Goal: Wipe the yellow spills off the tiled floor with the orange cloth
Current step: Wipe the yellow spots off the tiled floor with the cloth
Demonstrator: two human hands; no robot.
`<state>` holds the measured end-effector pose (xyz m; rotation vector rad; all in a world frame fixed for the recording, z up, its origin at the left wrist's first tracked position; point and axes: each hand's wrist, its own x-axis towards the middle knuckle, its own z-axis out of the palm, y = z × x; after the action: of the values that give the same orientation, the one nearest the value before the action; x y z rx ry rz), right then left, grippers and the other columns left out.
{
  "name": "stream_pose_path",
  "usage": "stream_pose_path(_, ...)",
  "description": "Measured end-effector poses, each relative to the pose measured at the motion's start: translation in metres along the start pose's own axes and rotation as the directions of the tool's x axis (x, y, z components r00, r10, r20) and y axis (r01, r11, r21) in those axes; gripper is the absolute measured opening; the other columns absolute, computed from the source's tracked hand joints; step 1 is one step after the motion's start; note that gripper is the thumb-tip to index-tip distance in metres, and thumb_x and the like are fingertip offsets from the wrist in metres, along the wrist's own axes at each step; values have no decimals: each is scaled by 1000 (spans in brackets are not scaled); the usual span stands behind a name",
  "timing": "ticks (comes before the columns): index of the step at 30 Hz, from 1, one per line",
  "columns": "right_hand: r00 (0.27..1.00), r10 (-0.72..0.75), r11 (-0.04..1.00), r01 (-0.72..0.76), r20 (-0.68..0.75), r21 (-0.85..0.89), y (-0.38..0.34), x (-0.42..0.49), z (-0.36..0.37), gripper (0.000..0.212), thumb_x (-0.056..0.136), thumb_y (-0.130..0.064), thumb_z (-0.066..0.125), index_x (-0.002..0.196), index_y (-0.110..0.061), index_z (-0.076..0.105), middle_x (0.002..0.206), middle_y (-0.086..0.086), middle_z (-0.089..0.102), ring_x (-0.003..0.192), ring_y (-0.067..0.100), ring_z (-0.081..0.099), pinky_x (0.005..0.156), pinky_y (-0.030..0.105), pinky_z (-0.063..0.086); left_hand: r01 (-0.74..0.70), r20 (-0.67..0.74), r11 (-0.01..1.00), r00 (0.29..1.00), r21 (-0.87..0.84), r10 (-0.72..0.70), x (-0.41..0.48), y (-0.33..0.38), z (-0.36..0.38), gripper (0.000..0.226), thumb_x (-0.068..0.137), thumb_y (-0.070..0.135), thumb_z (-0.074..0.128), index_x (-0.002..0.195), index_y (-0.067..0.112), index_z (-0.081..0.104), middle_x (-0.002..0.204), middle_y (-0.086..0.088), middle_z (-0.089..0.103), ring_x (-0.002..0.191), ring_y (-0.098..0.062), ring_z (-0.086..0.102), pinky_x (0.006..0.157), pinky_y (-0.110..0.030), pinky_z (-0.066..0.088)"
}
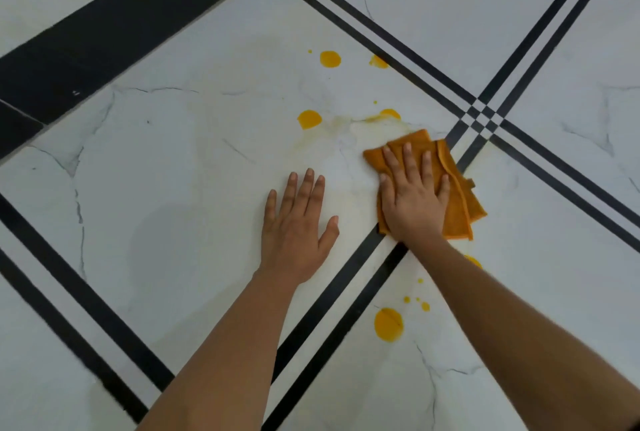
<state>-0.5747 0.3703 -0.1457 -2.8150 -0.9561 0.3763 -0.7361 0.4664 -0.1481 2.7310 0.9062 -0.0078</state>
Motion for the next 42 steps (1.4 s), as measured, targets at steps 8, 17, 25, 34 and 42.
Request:
stream_pose_path(8, 979, 202, 979, -202, 4, 15, 51, -89, 1, 55, 89, -54, -1, 143, -46, -7, 152, -16, -14, 142, 13, -17, 113, 47, -11, -157, 12, 987, 988, 38, 157, -4, 28, 4, 62, 90, 45, 28, 143, 14, 31, 150, -6, 32, 138, -25, 28, 112, -45, 15)
stream_pose_path(17, 930, 353, 935, -348, -98, 70, 62, -179, 17, 57, 91, -44, 22, 147, -35, 14, 155, 5, 23, 143, 28, 11, 111, 54, 10, -189, 35, 981, 982, 48, 188, -33, 23, 1, 61, 91, 43, 26, 144, 13, 29, 151, -7, 29, 139, -25, 23, 109, -44, 12)
stream_pose_path(25, 984, 180, 981, -178, -12, 74, 34, -110, 16, 52, 96, -48, 11, 143, -39, -9, 155, -7, -11, 140, 17, -19, 112, 47, -14, -21, 95, 999, 995, 48, 17, -82, 6, 8, 60, 92, 41, 23, 146, 16, 19, 154, -4, 18, 141, -20, 12, 111, -47, 11)
stream_pose_path(34, 996, -70, 998, 70, 55, 8, -12, -115, 21, 53, 97, -48, 14, 147, -37, 3, 158, 0, 2, 145, 25, -7, 113, 52, -8, 29, 89, 999, 996, 46, -33, -88, 0, 5, 59, 93, 40, 22, 146, 16, 20, 154, -5, 20, 142, -22, 14, 110, -47, 12)
stream_pose_path(42, 992, 125, 992, -125, 4, -15, -2, -161, 28, 56, 95, -50, 15, 147, -35, 2, 157, 0, 3, 144, 25, -5, 113, 50, -5, 119, 72, 993, 990, 12, -120, -86, -3, 2, 59, 92, 39, 22, 146, 15, 20, 154, -6, 20, 141, -23, 15, 110, -49, 12)
